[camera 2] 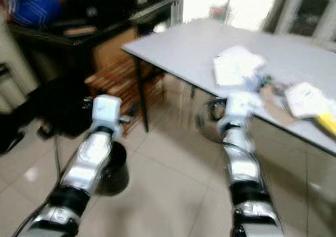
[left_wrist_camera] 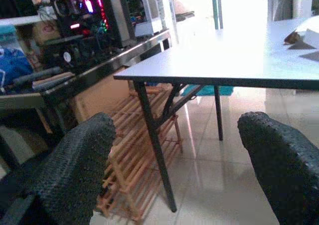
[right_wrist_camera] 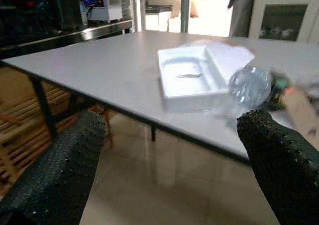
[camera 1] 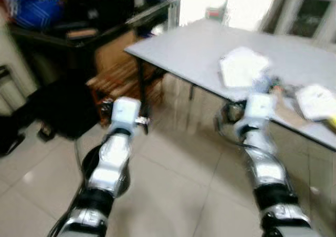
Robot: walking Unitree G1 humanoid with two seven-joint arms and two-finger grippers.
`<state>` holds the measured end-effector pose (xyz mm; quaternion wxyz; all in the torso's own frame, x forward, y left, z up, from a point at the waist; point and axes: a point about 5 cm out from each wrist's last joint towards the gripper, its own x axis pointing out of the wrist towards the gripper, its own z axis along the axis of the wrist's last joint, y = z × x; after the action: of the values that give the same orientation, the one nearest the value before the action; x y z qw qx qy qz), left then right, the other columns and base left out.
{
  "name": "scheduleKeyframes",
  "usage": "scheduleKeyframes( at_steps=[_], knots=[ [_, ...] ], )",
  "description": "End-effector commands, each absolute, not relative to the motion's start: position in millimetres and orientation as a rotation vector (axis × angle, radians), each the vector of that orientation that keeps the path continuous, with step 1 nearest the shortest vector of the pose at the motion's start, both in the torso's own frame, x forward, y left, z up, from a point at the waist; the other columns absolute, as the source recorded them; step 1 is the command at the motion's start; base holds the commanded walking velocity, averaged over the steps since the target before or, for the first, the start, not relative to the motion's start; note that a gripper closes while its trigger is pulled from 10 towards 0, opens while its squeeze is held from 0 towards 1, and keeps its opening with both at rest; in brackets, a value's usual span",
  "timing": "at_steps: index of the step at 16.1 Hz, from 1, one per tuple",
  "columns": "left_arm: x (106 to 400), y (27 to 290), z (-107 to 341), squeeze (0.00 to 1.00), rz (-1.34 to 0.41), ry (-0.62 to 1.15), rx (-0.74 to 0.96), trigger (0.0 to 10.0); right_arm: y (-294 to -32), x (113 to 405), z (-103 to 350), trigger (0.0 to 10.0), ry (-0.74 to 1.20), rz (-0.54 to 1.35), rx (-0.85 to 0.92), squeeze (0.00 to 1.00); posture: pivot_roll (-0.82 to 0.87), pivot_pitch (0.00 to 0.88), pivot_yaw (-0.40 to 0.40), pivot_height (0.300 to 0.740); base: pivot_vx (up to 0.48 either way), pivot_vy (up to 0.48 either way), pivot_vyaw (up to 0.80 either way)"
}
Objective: Picking trash to rubbish bin
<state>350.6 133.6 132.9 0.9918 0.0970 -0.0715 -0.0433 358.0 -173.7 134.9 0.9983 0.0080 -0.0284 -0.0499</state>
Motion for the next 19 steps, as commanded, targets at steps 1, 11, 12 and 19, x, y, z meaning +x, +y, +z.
scheduleKeyframes(
  at_steps=[1,11,12,19],
  knots=[
    [350.7,126.3,136.5,0.00,-0.105,-0.160,0.188,10.0,-183.8,356.9,134.1,10.0,-0.050,-0.125,0.005,0.00,-0.04,0.053,0.049,0.740,0.000,0.000,-0.75],
    [350.9,125.9,136.0,0.00,-0.107,-0.155,0.190,10.0,-183.7,356.9,133.2,10.0,-0.046,-0.122,0.005,0.00,-0.04,0.050,0.049,0.740,0.000,0.000,-0.74],
    [350.8,125.7,135.9,0.00,-0.107,-0.155,0.190,10.0,-183.8,356.7,133.0,10.0,-0.046,-0.122,0.005,0.00,-0.04,0.049,0.049,0.740,0.000,0.000,-0.74],
    [349.6,126.2,134.1,0.00,-0.109,-0.149,0.192,10.0,-181.0,356.0,132.9,10.0,-0.056,-0.113,0.004,0.00,-0.04,0.046,0.048,0.740,0.000,0.000,-0.52]
  ],
)
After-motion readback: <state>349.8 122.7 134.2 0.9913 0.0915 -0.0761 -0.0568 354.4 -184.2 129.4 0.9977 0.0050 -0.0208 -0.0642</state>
